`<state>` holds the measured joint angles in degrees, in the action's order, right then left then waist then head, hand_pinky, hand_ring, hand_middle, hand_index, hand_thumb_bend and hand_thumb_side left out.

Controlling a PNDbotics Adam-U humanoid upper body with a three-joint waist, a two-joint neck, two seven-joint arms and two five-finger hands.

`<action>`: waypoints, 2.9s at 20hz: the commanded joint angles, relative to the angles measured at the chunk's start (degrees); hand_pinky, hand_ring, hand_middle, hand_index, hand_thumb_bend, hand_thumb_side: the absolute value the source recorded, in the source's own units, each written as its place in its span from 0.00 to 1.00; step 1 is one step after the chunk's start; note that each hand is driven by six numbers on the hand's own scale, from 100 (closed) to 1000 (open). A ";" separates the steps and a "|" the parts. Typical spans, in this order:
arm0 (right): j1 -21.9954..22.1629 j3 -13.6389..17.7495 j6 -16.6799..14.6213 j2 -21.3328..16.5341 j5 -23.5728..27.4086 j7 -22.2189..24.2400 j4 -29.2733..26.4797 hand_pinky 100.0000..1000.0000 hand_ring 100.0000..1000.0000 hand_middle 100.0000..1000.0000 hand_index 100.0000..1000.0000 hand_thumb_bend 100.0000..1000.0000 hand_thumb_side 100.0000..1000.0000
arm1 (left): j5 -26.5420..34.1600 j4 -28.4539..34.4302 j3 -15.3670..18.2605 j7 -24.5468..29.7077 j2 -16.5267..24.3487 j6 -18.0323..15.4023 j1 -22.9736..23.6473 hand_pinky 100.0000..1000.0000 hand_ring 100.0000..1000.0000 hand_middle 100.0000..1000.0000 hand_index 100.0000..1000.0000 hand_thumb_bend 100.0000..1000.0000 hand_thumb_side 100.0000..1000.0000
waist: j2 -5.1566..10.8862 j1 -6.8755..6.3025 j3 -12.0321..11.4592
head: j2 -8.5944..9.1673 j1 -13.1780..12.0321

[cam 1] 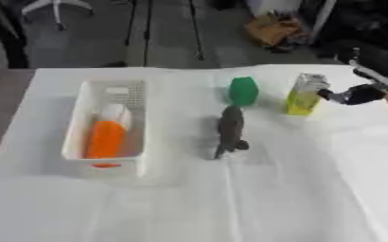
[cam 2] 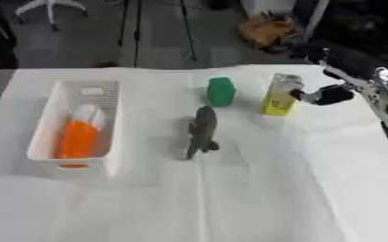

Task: Pick up objects on the table and place them in the box.

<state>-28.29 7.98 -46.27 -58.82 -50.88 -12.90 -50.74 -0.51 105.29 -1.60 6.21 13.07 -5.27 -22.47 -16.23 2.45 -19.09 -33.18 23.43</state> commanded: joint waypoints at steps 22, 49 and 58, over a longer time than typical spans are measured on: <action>1.17 0.09 -0.71 -3.04 -1.79 -0.75 1.75 1.00 0.92 0.90 0.95 0.35 0.53 | 0.29 0.75 0.09 0.43 1.59 -0.36 -0.62 0.45 0.69 0.83 0.92 0.33 0.95 | 0.39 -0.02 -2.46 | 3.04 2.63; 2.65 0.37 3.18 -3.24 -3.10 -2.08 2.49 0.92 0.87 0.88 0.94 0.33 0.51 | 0.40 0.71 0.29 0.75 1.63 -0.58 -0.47 0.45 0.69 0.83 0.92 0.33 0.95 | -0.64 -0.56 -2.60 | 2.63 2.67; 2.93 0.35 3.20 -3.44 -2.62 -1.77 2.69 0.86 0.82 0.87 0.94 0.33 0.49 | 0.43 0.67 0.33 0.81 1.65 -0.62 -0.41 0.45 0.69 0.83 0.92 0.33 0.95 | -0.45 -0.80 -2.73 | 2.82 3.05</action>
<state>-25.14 7.76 -43.20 -58.85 -53.77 -14.72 -47.83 -0.32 105.27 -1.60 6.80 13.51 -5.80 -22.51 -16.97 2.42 -21.82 -30.40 26.34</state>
